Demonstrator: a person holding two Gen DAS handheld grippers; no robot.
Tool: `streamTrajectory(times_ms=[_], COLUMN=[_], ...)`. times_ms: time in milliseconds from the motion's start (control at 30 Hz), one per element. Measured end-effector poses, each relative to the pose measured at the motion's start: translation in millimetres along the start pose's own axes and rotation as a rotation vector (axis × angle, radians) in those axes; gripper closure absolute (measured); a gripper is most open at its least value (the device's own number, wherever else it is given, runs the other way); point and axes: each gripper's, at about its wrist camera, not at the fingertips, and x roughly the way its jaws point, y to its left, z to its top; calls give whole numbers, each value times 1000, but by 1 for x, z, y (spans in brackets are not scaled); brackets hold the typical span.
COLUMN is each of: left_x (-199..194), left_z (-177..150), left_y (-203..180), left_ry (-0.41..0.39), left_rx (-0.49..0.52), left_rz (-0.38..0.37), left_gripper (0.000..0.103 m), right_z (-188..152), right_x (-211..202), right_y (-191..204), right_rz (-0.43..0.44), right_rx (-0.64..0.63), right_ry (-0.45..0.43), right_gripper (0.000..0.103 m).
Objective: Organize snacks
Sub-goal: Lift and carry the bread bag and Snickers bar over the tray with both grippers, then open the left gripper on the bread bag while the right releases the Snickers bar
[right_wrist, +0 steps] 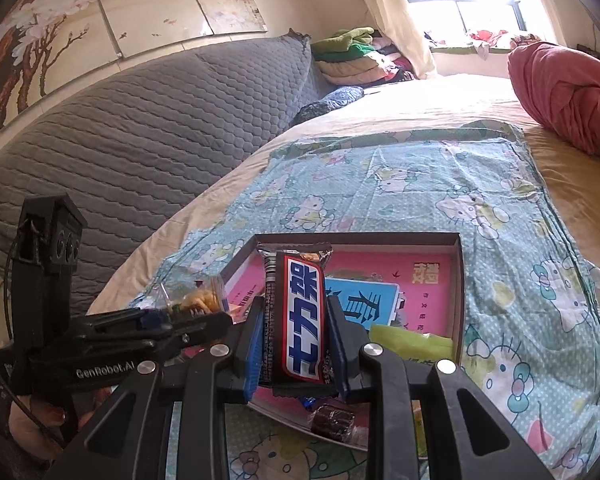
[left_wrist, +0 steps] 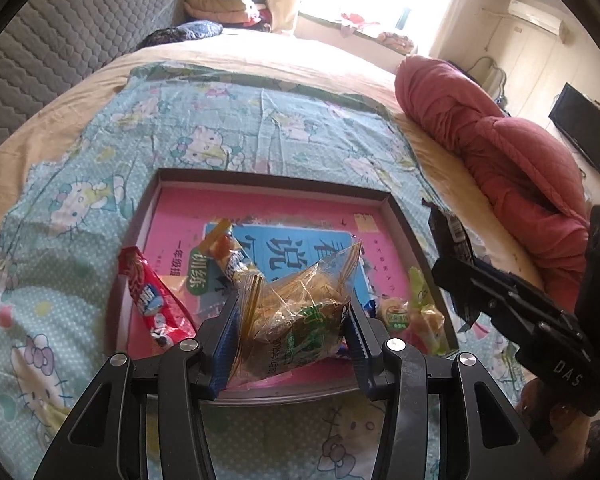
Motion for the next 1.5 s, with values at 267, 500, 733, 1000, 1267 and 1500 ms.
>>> streamTrajectory(times_ms=[267, 500, 733, 1000, 1267, 1500], left_x=[12, 18, 21, 27, 28, 28], left_z=[-7, -13, -17, -21, -22, -20], left_y=[-6, -7, -7, -5, -6, -4], left_ry=[22, 43, 51, 67, 68, 75], left_rx=[24, 40, 45, 41, 43, 26], left_rz=[4, 14, 21, 25, 25, 8], left_gripper=[53, 53, 53, 53, 53, 49], right_z=[0, -1, -4, -15, -25, -22], right_x=[8, 13, 19, 40, 51, 46], right_y=[-7, -9, -8, -6, -4, -7], right_rz=[-16, -23, -30, -60, -80, -77], right_rx=[12, 15, 10, -19, -36, -14], right_ry=[12, 29, 57, 142, 193, 176], right_gripper=[74, 74, 74, 74, 74, 73])
